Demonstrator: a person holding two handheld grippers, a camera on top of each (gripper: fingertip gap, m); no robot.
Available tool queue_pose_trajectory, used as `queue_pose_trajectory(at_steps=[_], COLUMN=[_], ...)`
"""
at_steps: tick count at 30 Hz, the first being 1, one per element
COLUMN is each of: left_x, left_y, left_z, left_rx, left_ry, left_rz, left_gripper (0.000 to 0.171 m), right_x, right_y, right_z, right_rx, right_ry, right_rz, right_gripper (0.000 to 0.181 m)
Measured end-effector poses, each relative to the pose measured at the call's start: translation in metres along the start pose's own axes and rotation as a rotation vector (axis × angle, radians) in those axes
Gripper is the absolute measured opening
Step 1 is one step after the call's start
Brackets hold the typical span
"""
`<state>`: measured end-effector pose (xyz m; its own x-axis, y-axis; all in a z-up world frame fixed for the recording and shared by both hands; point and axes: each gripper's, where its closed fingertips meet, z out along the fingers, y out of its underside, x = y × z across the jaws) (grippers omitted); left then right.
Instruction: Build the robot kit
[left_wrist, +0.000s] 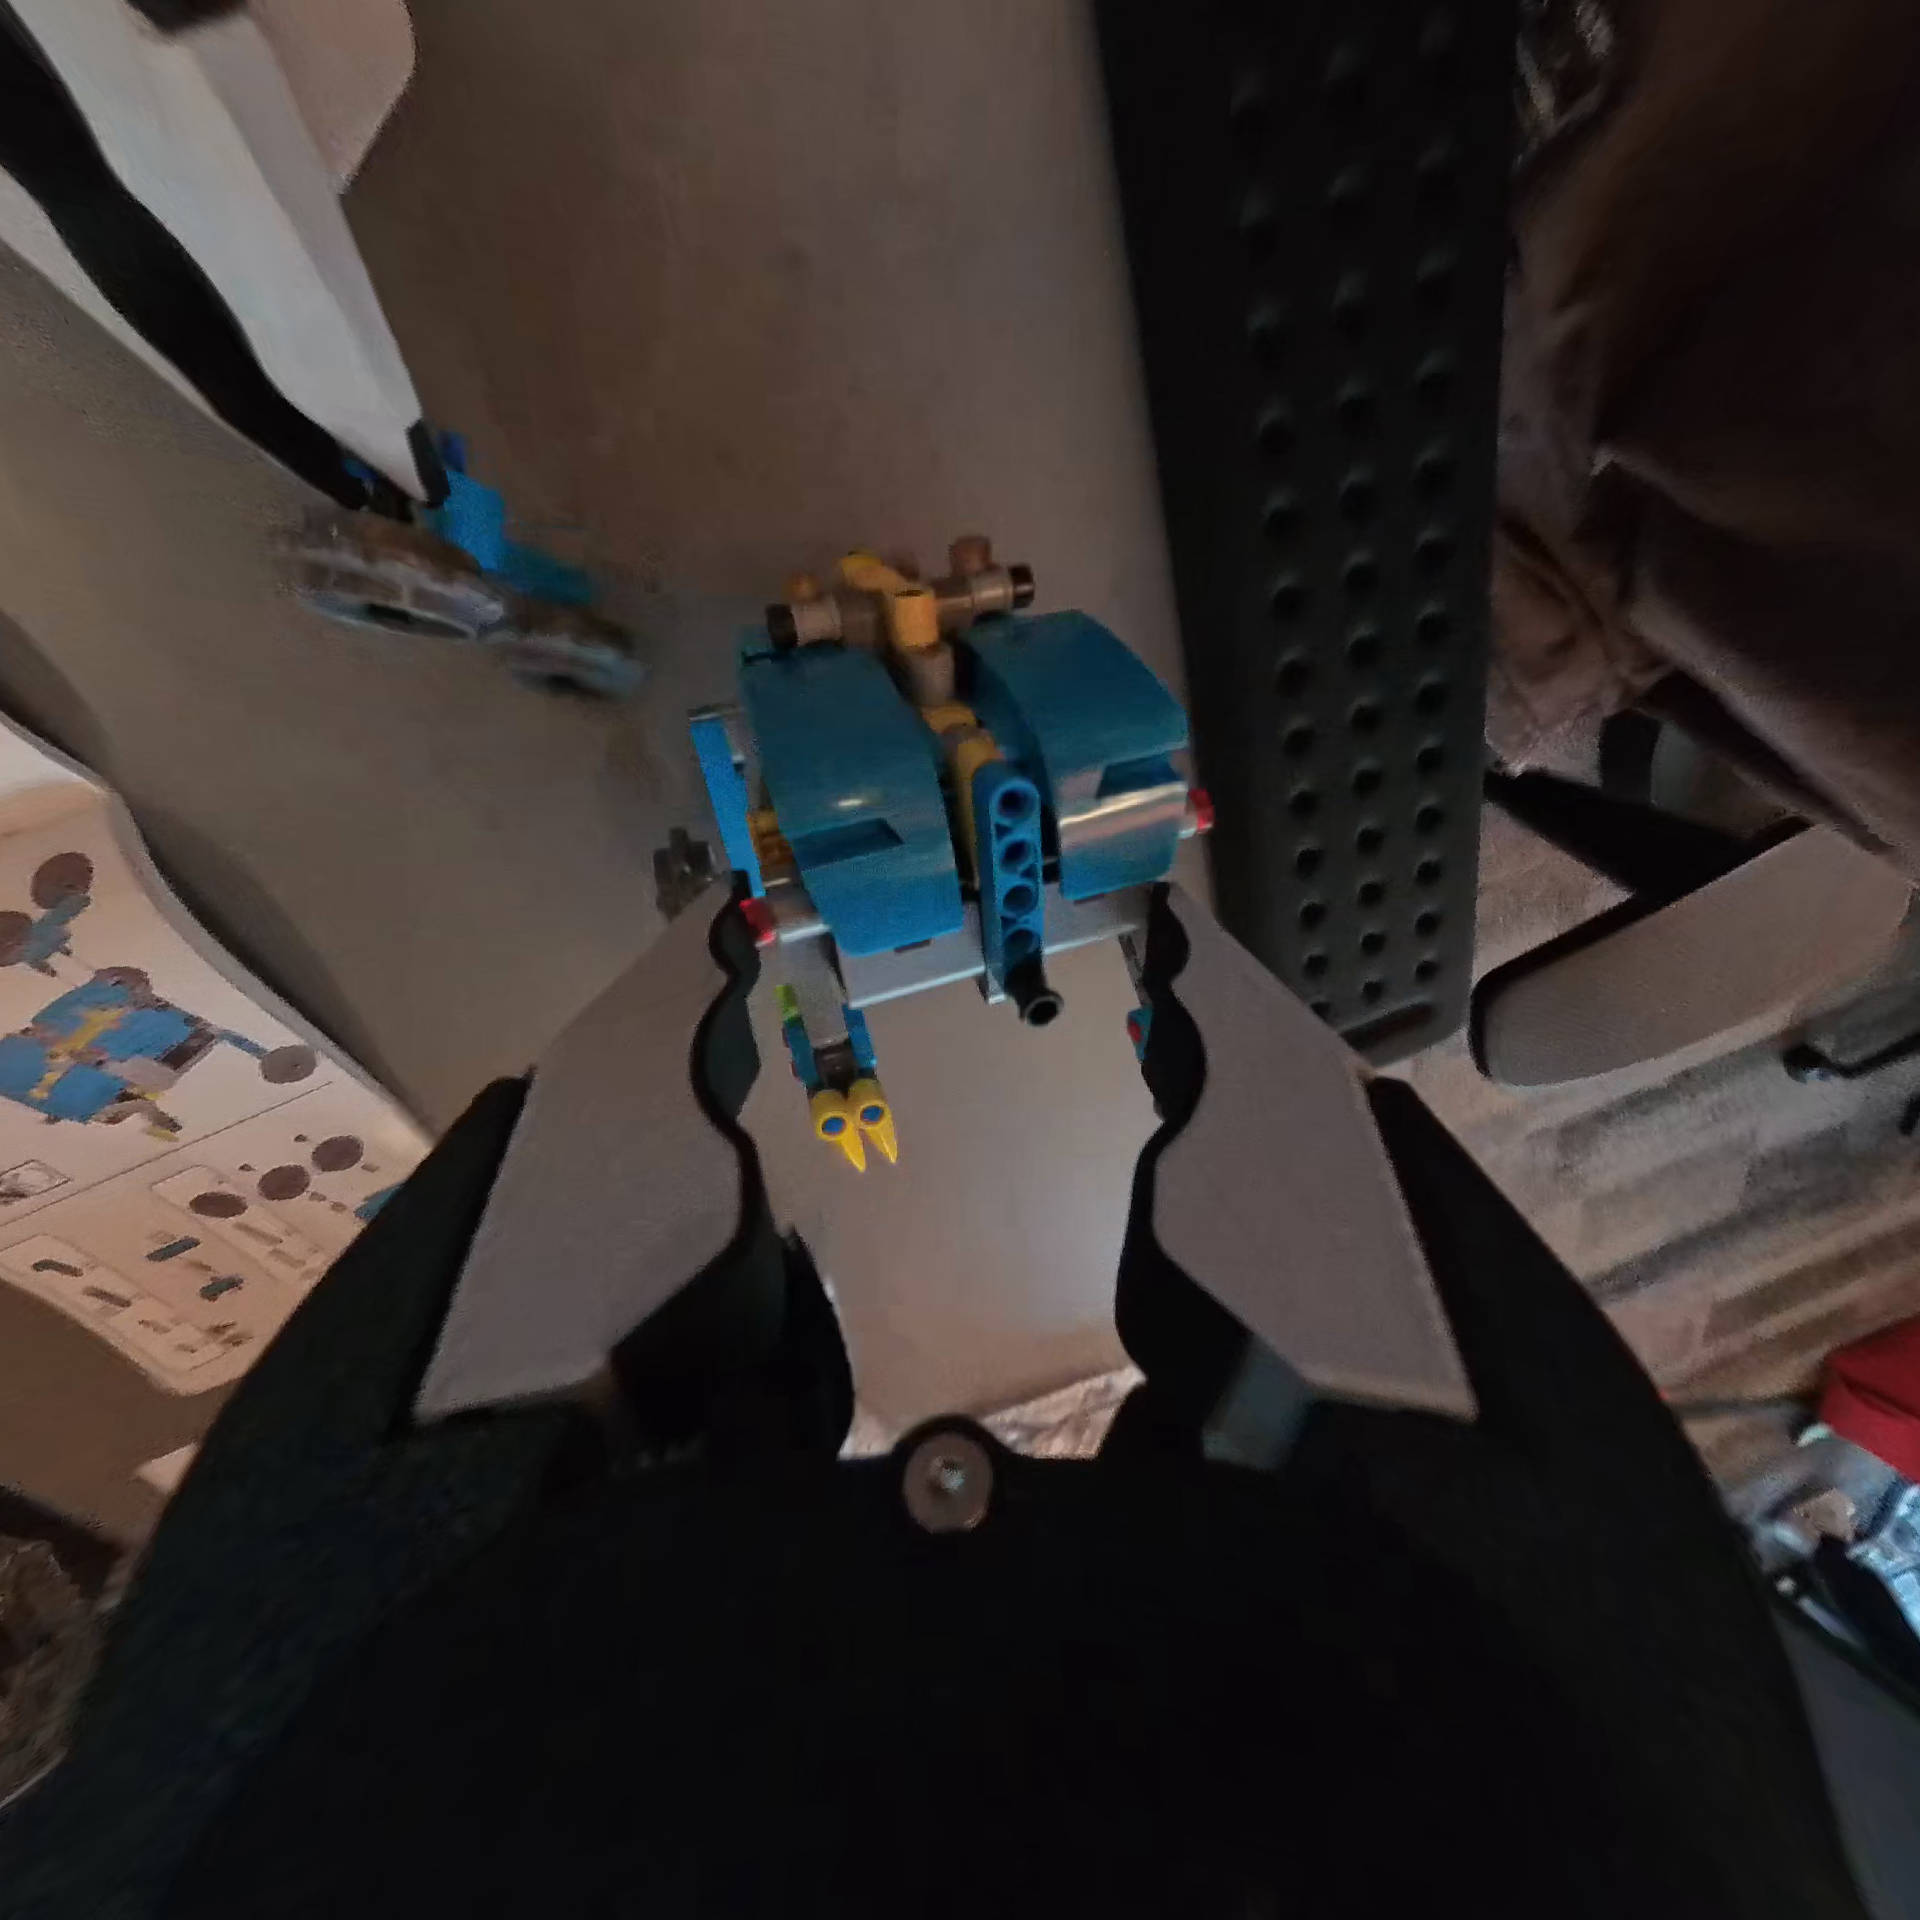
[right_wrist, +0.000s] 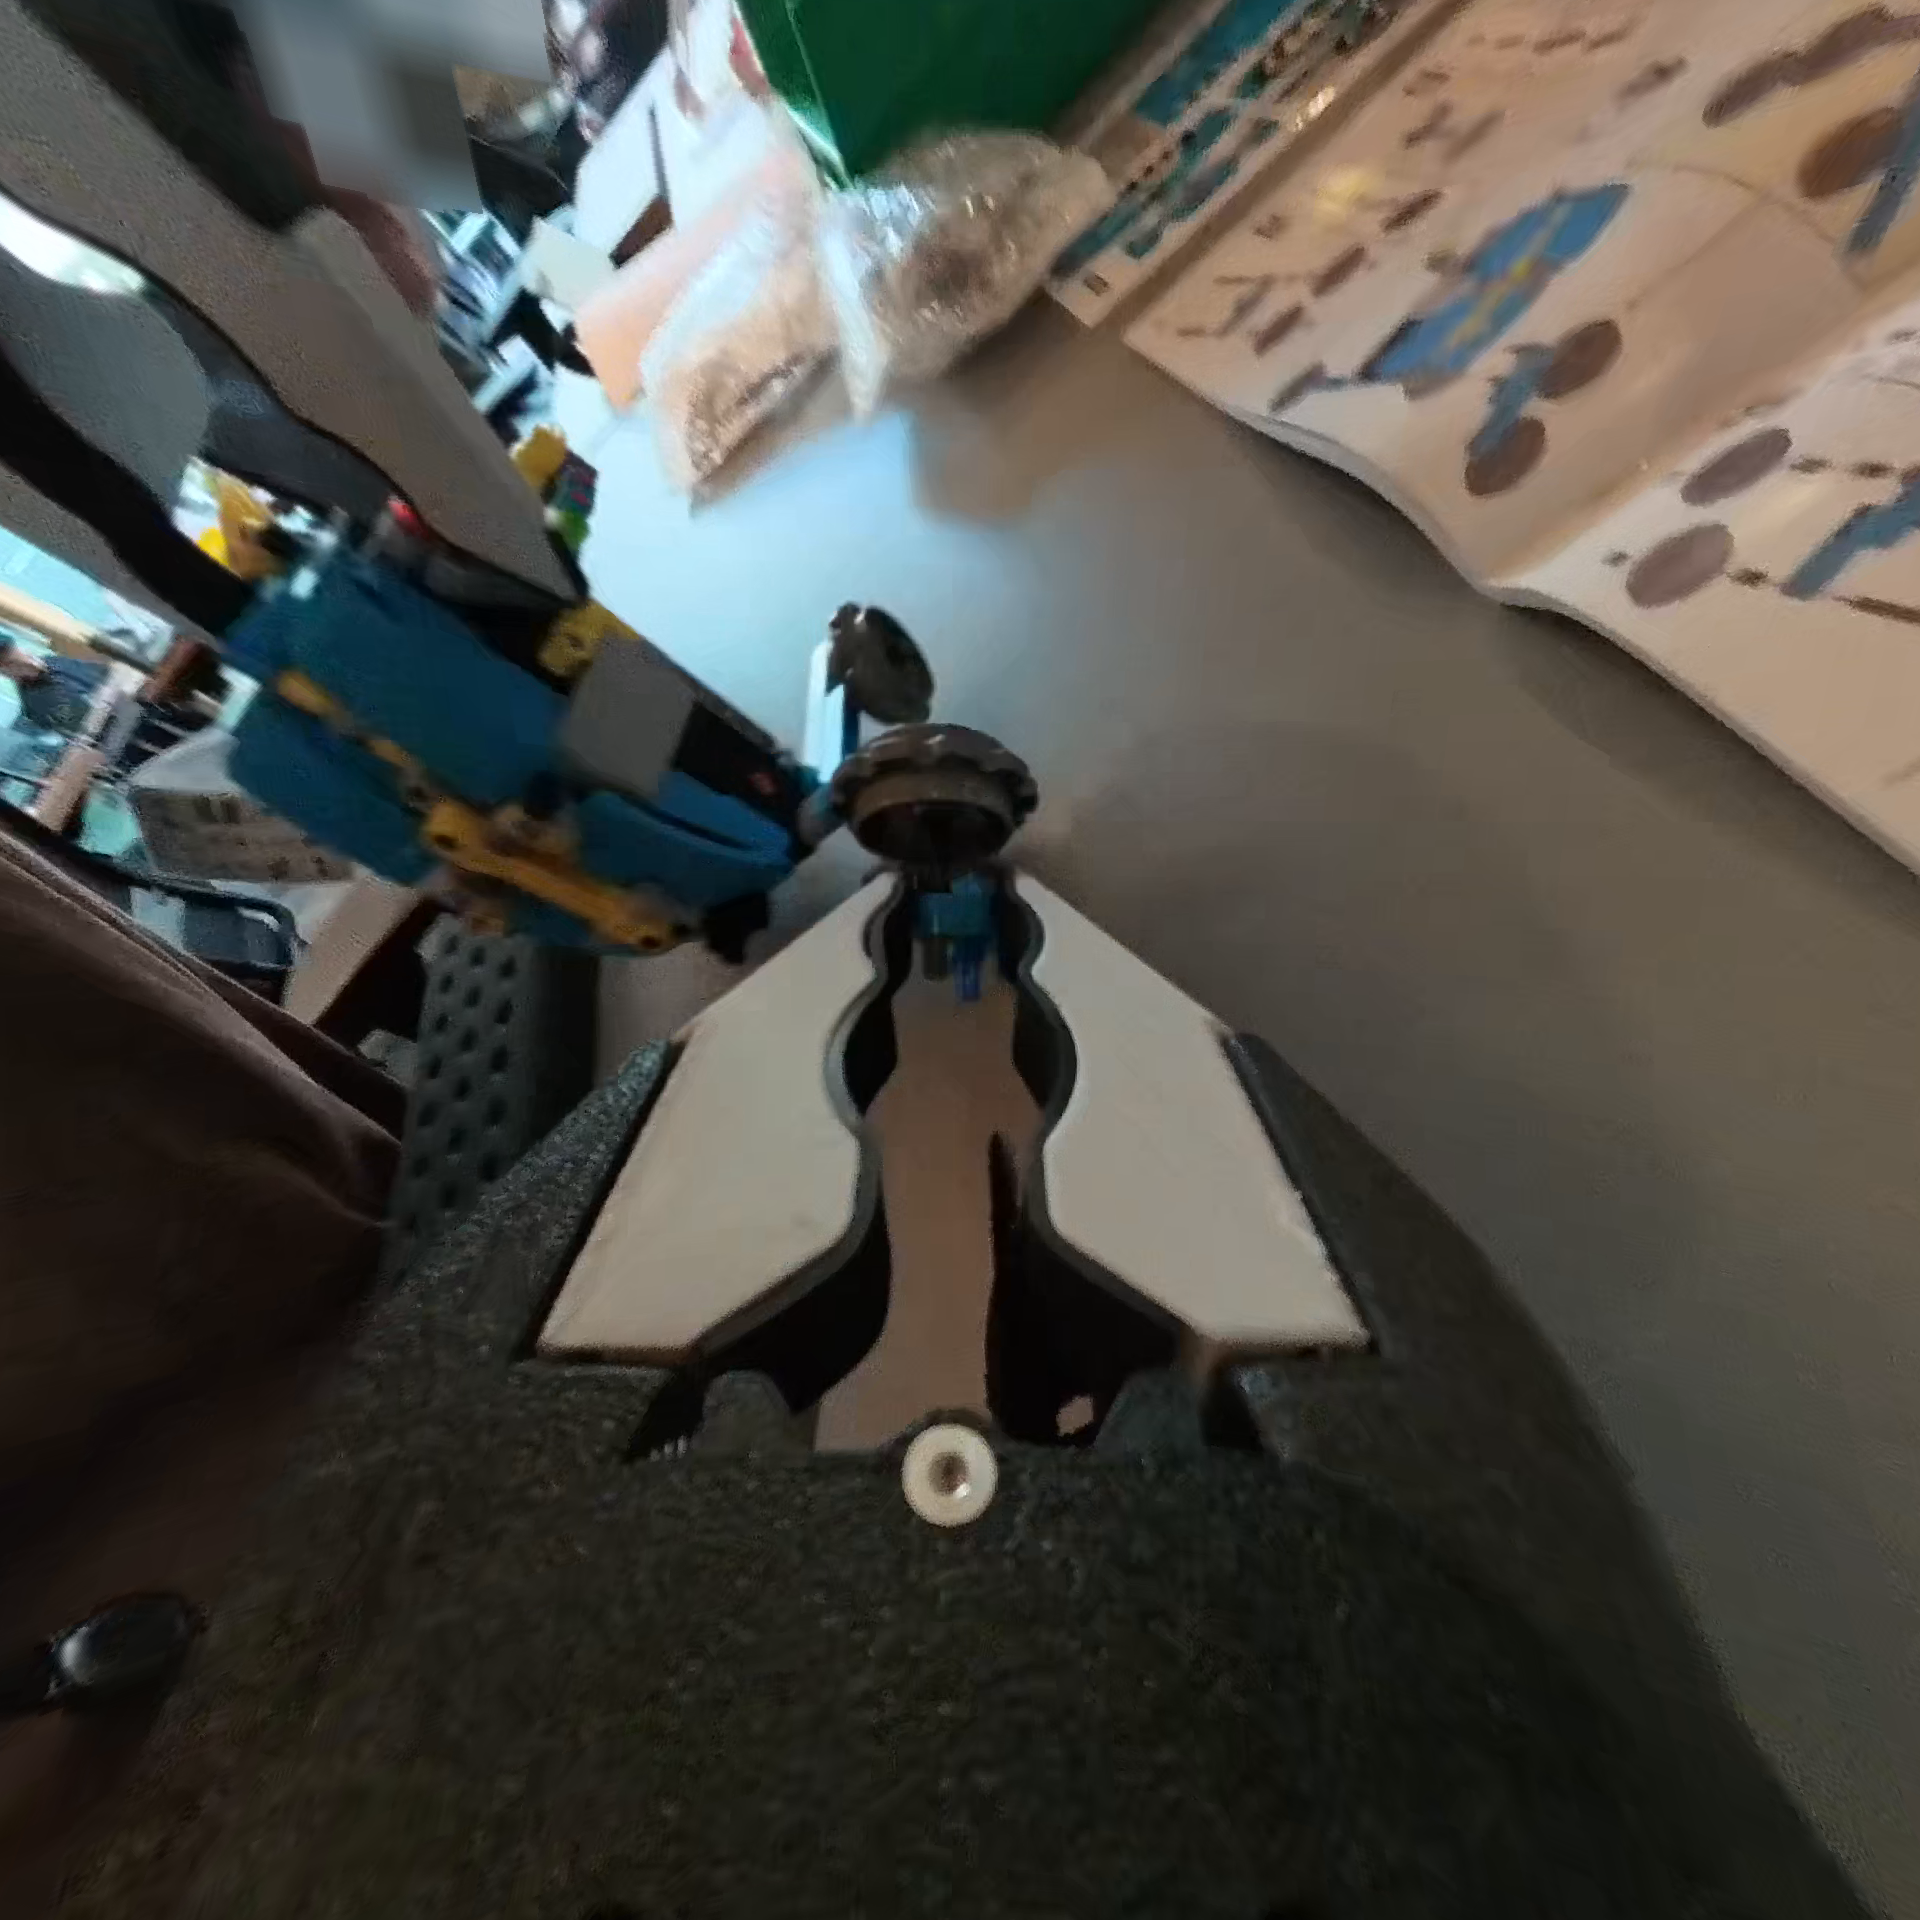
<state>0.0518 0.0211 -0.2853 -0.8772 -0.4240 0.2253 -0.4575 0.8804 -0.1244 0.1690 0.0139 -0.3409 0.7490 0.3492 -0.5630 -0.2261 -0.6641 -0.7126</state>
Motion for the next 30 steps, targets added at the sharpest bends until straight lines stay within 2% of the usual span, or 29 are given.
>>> queue_pose_trajectory(at_steps=[4, 6, 8, 10, 11, 14, 15, 17, 20, 22, 26, 30], left_x=[0.005, 0.008, 0.009, 0.01, 0.01, 0.008, 0.008, 0.005, 0.002, 0.001, 0.002, -0.001], left_y=[-0.007, -0.007, -0.007, -0.006, -0.005, -0.011, -0.014, -0.019, -0.024, -0.021, -0.004, 0.009], left_z=[0.002, 0.005, 0.007, 0.009, 0.01, 0.007, 0.005, 0.002, -0.001, -0.001, -0.001, -0.012], left_rx=[0.06, 0.071, 0.069, 0.069, 0.07, 0.122, 0.148, 0.197, 0.272, 0.292, 0.315, 0.432], left_ry=[0.03, 0.039, 0.044, 0.041, 0.035, 0.029, 0.026, 0.017, 0.012, 0.007, 0.045, 0.024], left_rz=[-0.036, -0.035, -0.037, -0.029, -0.026, -0.032, -0.033, -0.039, -0.055, -0.069, -0.187, -0.331], left_gripper=[0.075, 0.074, 0.074, 0.074, 0.074, 0.074, 0.074, 0.074, 0.074, 0.074, 0.073, 0.074], right_x=[0.027, 0.027, 0.021, 0.02, 0.009, -0.06, -0.078, -0.095, -0.101, -0.091, -0.093, -0.093], right_y=[0.039, 0.041, 0.044, 0.039, 0.032, 0.017, 0.017, 0.024, 0.024, 0.022, 0.017, 0.018], right_z=[0.001, 0.002, 0.001, -0.003, -0.004, 0.003, 0.01, 0.028, 0.049, 0.055, 0.054, 0.061], right_rx=[-0.23, -0.249, -0.275, -0.272, -0.238, -0.078, -0.046, -0.033, -0.017, -0.033, -0.05, -0.124], right_ry=[0.148, 0.155, 0.137, 0.159, 0.125, -0.17, -0.24, -0.272, -0.224, -0.149, -0.137, 0.034], right_rz=[-0.058, -0.097, -0.131, -0.219, -0.273, -0.394, -0.419, -0.511, -0.568, -0.571, -0.433, -0.349], right_gripper=[0.017, 0.015, 0.032, 0.059, 0.068, 0.075, 0.083, 0.102, 0.096, 0.076, 0.071, 0.07])
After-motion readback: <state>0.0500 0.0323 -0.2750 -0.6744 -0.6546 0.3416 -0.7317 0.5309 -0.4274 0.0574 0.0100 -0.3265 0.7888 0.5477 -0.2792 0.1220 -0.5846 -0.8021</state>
